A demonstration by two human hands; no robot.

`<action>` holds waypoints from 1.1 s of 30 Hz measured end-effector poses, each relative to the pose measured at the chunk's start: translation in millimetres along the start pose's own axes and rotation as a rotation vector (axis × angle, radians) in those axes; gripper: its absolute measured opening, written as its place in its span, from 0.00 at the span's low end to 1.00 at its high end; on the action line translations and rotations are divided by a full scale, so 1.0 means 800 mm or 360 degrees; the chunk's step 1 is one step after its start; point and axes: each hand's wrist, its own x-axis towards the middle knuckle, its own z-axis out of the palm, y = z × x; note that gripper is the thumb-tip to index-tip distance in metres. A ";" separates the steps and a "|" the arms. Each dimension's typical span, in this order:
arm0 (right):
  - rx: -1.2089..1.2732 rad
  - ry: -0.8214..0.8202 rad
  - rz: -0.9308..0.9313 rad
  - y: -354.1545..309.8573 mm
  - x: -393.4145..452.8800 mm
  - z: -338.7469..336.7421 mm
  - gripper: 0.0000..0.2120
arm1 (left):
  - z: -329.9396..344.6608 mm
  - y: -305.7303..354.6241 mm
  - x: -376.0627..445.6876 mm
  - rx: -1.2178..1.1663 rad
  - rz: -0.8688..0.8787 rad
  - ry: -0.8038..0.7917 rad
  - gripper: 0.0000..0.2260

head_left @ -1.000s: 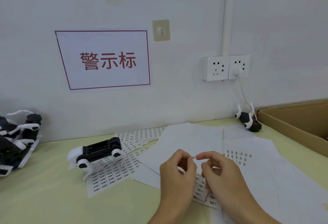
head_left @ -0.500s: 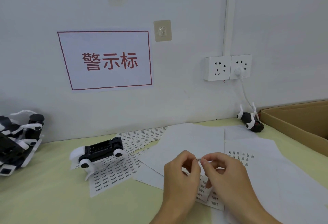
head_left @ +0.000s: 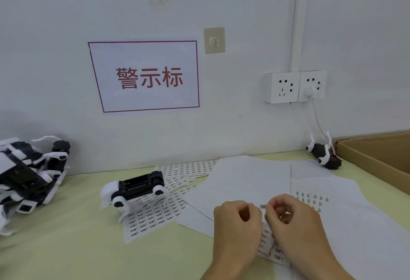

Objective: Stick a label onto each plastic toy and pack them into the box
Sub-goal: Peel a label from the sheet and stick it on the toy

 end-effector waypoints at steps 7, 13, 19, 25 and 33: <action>0.0041 -0.0031 0.0107 0.005 0.006 -0.004 0.08 | -0.027 0.025 0.025 -0.0777 -0.0449 0.0458 0.12; 0.0034 -0.0075 0.0114 0.005 0.005 -0.003 0.08 | -0.104 0.040 0.072 0.0182 0.0098 0.0283 0.13; 0.0012 -0.0095 0.0106 0.003 0.003 -0.002 0.08 | -0.226 0.004 0.098 0.1567 -0.0306 -0.0194 0.30; -0.0014 -0.0098 0.0105 0.002 0.002 -0.002 0.08 | -0.247 -0.028 0.093 0.1655 -0.0471 -0.0185 0.23; -0.0021 -0.0108 0.0106 0.001 0.003 -0.001 0.08 | -0.240 -0.016 0.098 0.0728 -0.0532 -0.0018 0.16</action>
